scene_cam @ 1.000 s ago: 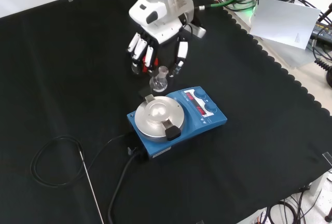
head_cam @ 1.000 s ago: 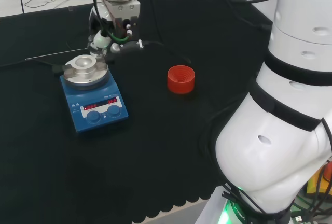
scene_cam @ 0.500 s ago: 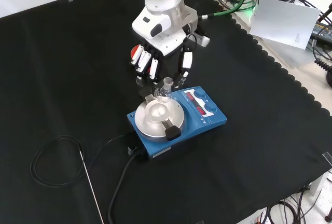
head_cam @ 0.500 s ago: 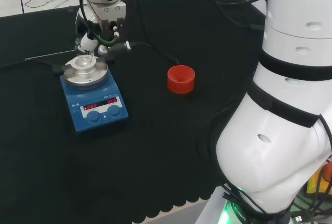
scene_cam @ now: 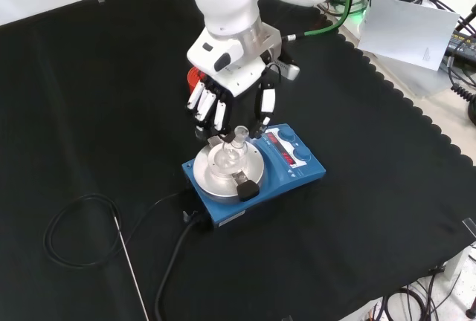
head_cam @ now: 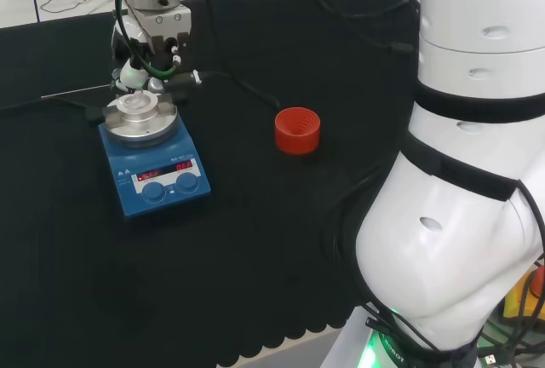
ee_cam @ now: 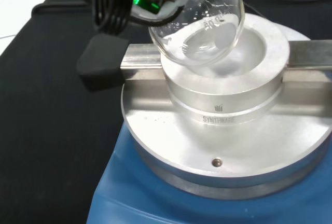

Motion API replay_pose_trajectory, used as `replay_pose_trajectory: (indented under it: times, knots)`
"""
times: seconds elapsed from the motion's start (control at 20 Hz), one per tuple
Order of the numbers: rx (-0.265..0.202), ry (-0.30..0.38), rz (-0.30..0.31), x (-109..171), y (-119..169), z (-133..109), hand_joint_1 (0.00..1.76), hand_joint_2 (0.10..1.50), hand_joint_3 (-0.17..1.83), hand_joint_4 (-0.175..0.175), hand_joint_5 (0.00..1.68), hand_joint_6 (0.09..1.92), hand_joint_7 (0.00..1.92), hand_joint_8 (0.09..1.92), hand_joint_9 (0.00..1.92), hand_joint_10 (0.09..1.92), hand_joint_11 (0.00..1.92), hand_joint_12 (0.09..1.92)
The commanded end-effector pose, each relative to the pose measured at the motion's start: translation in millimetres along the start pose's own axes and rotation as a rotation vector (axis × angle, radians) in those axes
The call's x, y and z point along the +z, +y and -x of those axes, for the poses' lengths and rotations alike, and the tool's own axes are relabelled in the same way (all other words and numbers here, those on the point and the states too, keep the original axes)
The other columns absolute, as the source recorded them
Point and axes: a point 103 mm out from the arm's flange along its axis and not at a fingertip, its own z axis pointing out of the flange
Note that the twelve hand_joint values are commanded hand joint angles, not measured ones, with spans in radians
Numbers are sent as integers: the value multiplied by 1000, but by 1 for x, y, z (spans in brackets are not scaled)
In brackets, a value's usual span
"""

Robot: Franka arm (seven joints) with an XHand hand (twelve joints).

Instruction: Place the round-bottom flask on the heater.

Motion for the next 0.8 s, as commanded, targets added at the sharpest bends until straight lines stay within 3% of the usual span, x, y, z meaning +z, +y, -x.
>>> replay_pose_trajectory:
  times: [0.05, 0.55, 0.7, 0.8]
  knots:
    - [1, -11, -22, 8, 5, 0, 1116, 701, 717, 42, 1123, 961, 518, 706, 763, 579, 542, 1279]
    - [19, -24, -32, 15, 9, 8, 1115, 701, 718, 43, 1122, 963, 517, 707, 762, 579, 542, 1279]
    - [27, -7, -30, 15, 9, 11, 1115, 701, 718, 43, 1121, 963, 516, 707, 761, 579, 542, 1279]
    - [32, 18, -41, 16, 9, 16, 1101, 769, 617, 45, 1081, 985, 500, 713, 755, 586, 541, 1283]
